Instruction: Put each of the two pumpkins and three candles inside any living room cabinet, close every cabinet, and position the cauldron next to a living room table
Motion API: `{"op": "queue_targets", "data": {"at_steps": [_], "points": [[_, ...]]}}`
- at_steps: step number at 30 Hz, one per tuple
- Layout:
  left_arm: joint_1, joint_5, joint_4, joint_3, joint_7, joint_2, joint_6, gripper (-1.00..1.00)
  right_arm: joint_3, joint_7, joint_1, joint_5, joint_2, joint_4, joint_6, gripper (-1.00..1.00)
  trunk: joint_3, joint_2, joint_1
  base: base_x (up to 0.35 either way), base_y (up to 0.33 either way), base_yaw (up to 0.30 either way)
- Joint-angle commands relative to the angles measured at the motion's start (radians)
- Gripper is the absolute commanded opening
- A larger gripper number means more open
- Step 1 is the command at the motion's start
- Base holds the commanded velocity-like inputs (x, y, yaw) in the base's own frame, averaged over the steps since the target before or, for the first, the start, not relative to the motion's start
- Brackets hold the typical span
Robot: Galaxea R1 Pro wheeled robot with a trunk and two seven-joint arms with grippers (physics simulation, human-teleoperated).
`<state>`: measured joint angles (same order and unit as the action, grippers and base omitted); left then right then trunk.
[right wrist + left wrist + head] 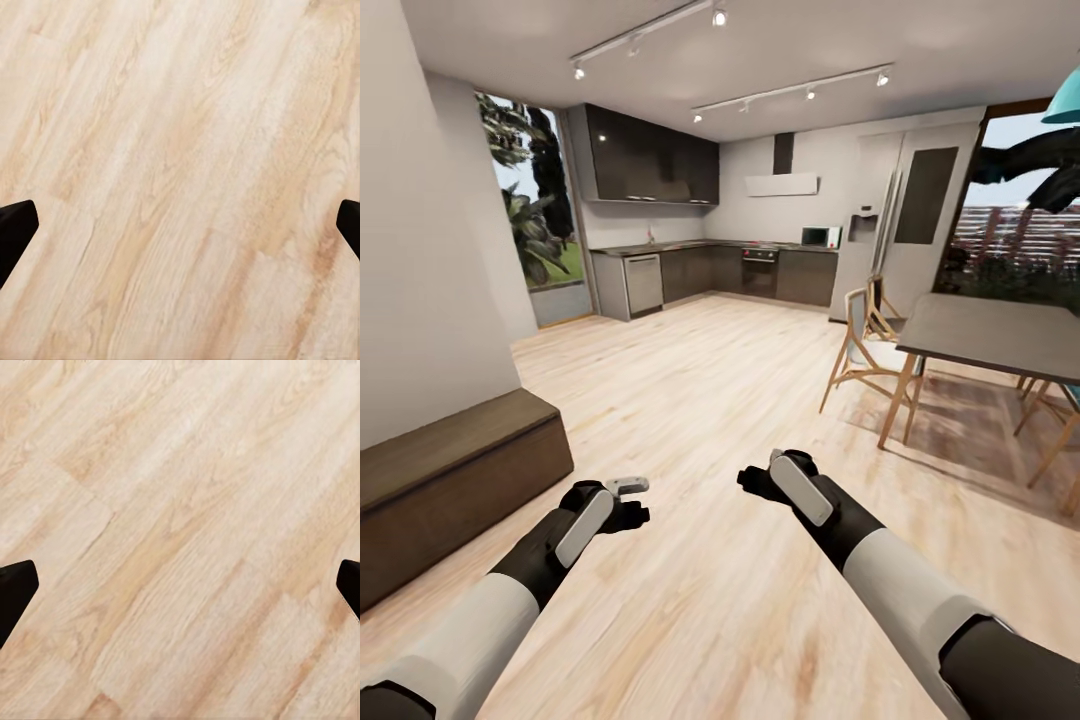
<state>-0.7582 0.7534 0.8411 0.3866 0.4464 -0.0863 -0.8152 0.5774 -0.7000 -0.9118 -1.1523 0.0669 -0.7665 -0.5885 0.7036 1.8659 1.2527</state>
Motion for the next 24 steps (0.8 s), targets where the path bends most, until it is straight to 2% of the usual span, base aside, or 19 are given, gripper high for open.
{"op": "queue_targets", "data": {"at_steps": [1,5,15,24], "points": [[-0.001,0.011,0.001,0.005,0.01,-0.001,-0.001,1.0,0.004,-0.009,-0.001,-0.007,0.001,-0.001,-0.001,1.0,0.001,0.001,0.0,0.216,-0.192,0.076],[-0.001,0.011,0.001,0.005,0.011,-0.001,-0.001,1.0,0.013,-0.013,-0.001,-0.005,0.009,-0.001,-0.001,1.0,0.001,0.001,0.0,0.245,-0.193,0.15],[-0.001,0.011,0.001,0.005,0.011,-0.001,-0.001,1.0,0.018,-0.015,-0.001,-0.004,0.012,-0.001,-0.001,1.0,0.001,0.001,0.0,0.244,-0.213,0.273],[0.0,0.011,0.001,0.005,0.011,-0.001,-0.001,1.0,0.018,-0.015,-0.001,-0.004,0.013,-0.001,-0.001,1.0,0.001,0.001,0.0,0.073,-0.086,0.292]]}}
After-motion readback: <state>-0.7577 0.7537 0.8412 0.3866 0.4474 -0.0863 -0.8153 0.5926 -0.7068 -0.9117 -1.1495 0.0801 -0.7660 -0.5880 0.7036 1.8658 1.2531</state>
